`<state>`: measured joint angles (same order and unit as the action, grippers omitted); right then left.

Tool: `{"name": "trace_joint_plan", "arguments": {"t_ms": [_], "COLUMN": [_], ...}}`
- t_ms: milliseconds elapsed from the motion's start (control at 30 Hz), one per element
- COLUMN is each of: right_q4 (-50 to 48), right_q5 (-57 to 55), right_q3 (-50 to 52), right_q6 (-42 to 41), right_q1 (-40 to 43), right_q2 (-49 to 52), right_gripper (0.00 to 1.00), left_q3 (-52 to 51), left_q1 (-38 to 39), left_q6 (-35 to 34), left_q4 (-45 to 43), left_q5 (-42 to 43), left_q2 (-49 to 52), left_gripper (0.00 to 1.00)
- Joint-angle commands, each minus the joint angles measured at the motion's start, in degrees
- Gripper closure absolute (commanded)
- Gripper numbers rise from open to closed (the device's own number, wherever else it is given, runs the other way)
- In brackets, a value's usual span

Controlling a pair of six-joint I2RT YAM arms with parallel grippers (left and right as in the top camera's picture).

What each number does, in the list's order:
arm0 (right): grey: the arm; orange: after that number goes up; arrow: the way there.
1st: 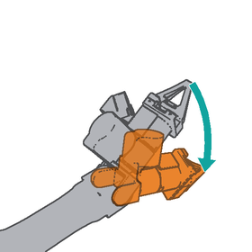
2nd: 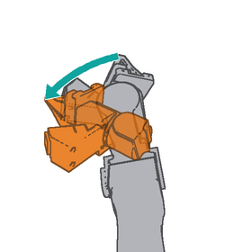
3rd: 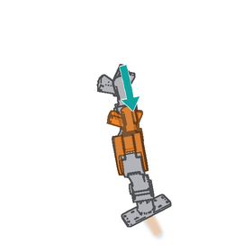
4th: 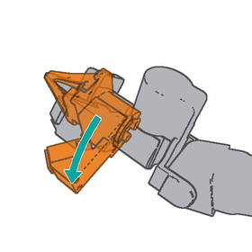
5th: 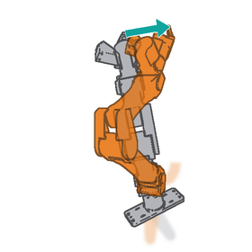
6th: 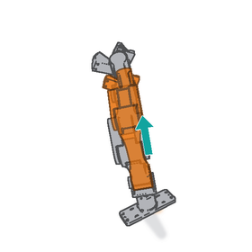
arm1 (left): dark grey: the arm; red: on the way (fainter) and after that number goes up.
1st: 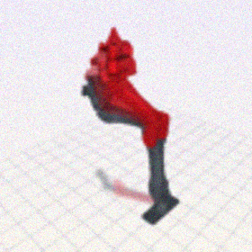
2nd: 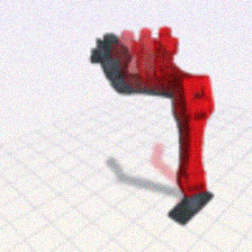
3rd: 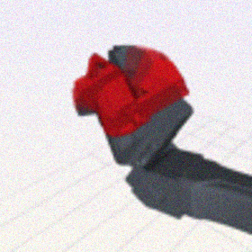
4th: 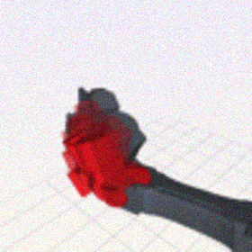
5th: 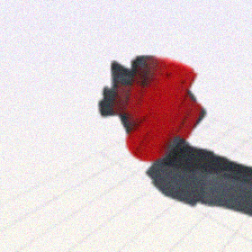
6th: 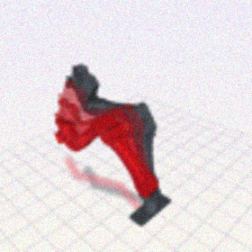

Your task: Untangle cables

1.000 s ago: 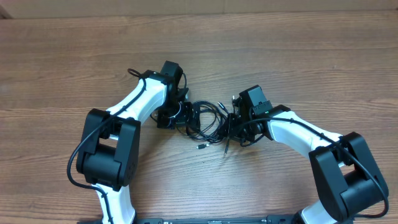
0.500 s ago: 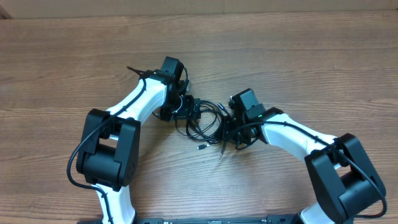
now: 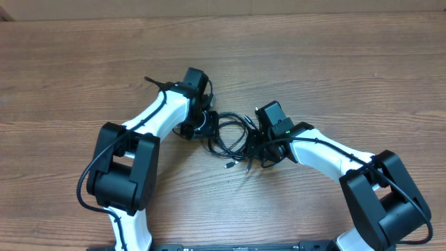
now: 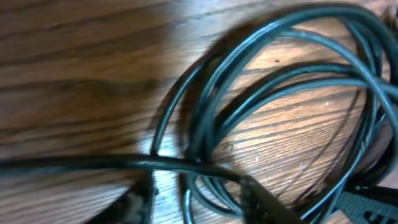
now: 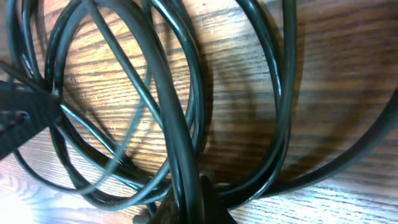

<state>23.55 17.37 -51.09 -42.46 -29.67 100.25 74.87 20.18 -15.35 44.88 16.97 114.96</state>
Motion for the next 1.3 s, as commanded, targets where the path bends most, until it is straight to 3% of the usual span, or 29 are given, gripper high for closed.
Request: {"name": "trace_joint_plan", "arguments": {"t_ms": [0, 33, 333, 633, 867, 1133, 1267], "right_q4": [-0.3, -0.3, 1.4, -1.1, 1.4, 6.8, 6.8], "right_q5": [1.1, 3.8, 23.9, 40.2, 34.4, 23.4, 18.5], "right_q3": [-0.9, -1.3, -3.4, -3.4, -3.4, -3.4, -3.4], "right_q6": [-1.0, -0.6, 2.3, 8.5, 11.1, 11.5, 11.4], "right_q1": [0.1, 0.5, 6.1, 10.8, 14.4, 11.2, 7.5], "right_q2": [0.2, 0.1, 0.0, 0.0, 0.0, 0.0, 0.0], "right_gripper": [0.96, 0.96, 0.96, 0.96, 0.96, 0.95, 0.83], "left_q3": [-2.3, -1.4, -0.7, -0.7, -0.5, 0.3, 0.3], "left_q1": [1.1, 0.9, 0.8, 0.8, 0.8, 0.8, 0.8], "left_q6": [0.1, 0.1, 3.1, 6.4, 8.1, 8.0, 8.1], "left_q4": [-1.2, -0.8, -9.4, -10.4, -9.6, -8.8, -8.8], "left_q5": [-2.8, -1.4, -5.6, -16.2, -18.9, -19.0, -19.1], "left_q2": [2.1, 2.1, 2.1, 2.1, 2.0, 2.0, 2.0], "left_gripper": [0.69, 0.74, 0.85, 0.87, 0.86, 0.86, 0.84]}}
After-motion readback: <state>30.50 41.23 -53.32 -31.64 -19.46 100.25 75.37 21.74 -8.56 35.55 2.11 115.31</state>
